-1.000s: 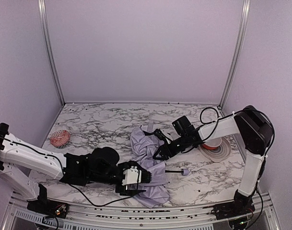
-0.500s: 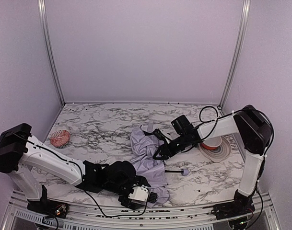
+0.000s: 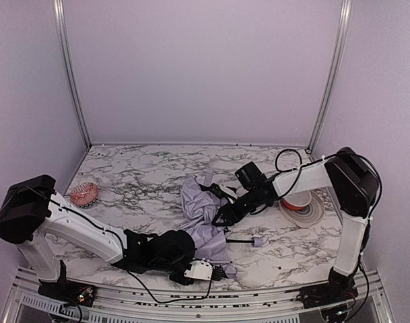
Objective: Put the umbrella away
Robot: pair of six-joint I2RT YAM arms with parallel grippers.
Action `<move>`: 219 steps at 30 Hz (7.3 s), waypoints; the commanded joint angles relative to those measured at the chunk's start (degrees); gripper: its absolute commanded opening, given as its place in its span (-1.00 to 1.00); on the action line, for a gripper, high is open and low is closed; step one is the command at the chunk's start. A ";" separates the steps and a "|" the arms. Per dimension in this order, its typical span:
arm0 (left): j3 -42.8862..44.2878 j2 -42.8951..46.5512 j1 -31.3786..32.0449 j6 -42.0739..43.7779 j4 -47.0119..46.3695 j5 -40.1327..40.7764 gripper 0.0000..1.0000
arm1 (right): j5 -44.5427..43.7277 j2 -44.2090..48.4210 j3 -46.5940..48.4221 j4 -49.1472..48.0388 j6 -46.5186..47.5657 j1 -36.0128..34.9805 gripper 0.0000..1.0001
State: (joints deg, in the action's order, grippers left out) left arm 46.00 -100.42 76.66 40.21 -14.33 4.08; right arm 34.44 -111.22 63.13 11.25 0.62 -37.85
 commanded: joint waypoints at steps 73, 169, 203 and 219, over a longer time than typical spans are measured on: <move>-0.62 -1.15 -22.26 -27.99 -17.94 -8.75 0.17 | 15.36 4.96 -3.10 -4.93 4.70 -4.27 -0.89; 13.97 -9.67 -12.47 -3.07 27.04 -22.79 0.30 | 3.83 -8.68 24.33 9.38 0.89 3.27 -1.00; 20.99 -23.93 -19.74 -15.61 33.94 -40.91 -0.17 | -7.93 11.58 6.47 -2.97 4.20 12.32 0.31; 25.68 -26.93 -21.82 -19.73 39.89 -42.09 -0.24 | -18.12 52.60 -36.52 -18.12 50.52 -16.91 0.32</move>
State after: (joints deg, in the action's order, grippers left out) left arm 75.29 -120.79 54.11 24.36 8.51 -40.86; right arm 22.28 -59.51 31.70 -1.89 36.07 -47.11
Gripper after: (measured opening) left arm 0.383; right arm 0.649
